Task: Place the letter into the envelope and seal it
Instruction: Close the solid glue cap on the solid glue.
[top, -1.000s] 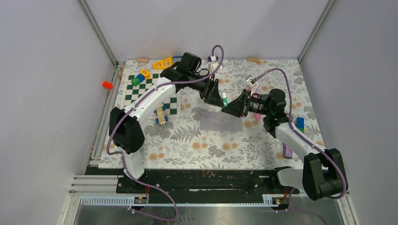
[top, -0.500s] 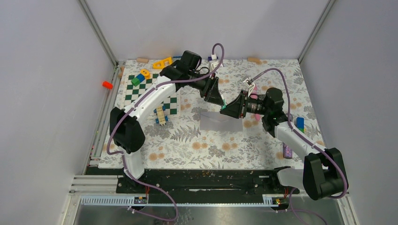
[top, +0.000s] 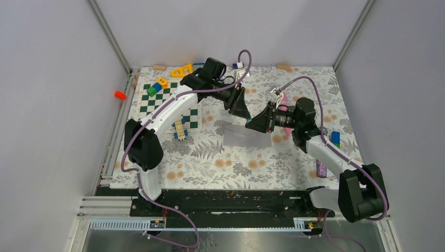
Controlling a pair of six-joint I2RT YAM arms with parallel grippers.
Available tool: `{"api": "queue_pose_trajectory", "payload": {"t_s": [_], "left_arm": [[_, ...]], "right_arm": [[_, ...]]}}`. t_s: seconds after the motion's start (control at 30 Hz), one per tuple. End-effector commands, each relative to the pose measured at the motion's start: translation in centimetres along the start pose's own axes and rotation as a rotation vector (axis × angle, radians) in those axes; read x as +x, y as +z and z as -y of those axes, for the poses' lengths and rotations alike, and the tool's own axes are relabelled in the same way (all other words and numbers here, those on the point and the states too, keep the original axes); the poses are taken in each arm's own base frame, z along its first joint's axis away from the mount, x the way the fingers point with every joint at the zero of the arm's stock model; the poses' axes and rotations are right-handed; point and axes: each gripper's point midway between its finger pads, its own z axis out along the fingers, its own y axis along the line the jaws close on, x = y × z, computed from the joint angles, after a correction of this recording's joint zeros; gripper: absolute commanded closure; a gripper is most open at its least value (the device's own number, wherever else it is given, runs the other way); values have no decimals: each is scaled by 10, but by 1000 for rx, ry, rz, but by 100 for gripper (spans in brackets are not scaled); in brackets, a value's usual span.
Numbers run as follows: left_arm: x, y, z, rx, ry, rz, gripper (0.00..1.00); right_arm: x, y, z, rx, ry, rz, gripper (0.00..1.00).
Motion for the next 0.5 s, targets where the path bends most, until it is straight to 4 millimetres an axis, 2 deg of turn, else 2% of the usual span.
{"api": "queue_pose_trajectory", "payload": {"t_s": [0.0, 0.47], "left_arm": [[-21, -5, 15, 37, 79, 38, 47], [-21, -4, 19, 55, 83, 37, 74]], "right_arm": [[-13, 5, -13, -47, -77, 0, 100], [-14, 5, -11, -36, -77, 3, 100]]}}
